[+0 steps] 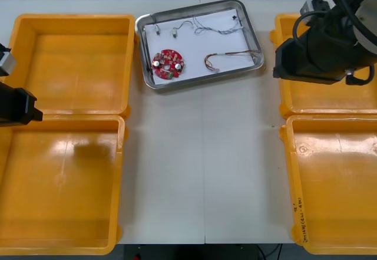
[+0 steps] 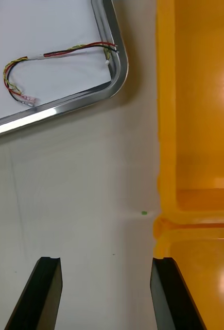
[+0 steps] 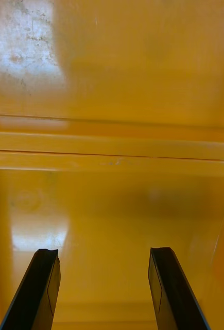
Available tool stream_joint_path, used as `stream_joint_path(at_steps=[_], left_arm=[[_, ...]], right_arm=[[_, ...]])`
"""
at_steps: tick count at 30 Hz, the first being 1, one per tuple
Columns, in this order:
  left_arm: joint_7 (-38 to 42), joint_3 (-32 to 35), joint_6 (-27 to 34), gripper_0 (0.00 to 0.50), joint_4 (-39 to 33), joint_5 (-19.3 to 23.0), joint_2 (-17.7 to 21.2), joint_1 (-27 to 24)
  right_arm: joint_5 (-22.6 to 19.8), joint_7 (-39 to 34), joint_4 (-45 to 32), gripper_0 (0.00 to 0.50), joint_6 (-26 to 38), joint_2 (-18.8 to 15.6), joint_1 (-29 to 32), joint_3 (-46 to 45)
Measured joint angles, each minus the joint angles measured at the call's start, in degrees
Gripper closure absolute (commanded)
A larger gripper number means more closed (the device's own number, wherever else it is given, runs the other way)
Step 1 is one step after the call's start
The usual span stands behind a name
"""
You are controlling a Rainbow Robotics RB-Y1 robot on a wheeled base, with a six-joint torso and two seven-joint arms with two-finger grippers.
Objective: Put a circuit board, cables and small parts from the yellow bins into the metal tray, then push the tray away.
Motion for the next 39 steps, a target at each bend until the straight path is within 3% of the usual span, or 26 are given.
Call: stream_joint_path(at_steps=[8,12,23,28,39], left_arm=[[0.0,0.0,0.0,0.0,0.0,0.0,0.0,0.0],[0.0,0.0,0.0,0.0,0.0,0.0,0.0,0.0],[0.0,0.0,0.0,0.0,0.0,0.0,0.0,0.1],[0.0,0.0,0.0,0.0,0.0,0.0,0.0,0.1],[0.0,0.0,0.0,0.0,0.0,0.0,0.0,0.1]], right_arm=[[-3.9,5.5,-1.2,0.0,0.0,-3.4,6.0,-8.6],[-5.4,12.6,-1.3,0.0,0.0,-5.1,9.5,-13.8],[-6.2,24.3,-1.3,0.0,0.0,-6.9,20.8,-24.9],[-6.2,25.6,-1.3,0.0,0.0,-7.5,25.6,-27.3],[-6.2,34.5,2.0,0.0,0.0,-8.9,29.0,-32.2]])
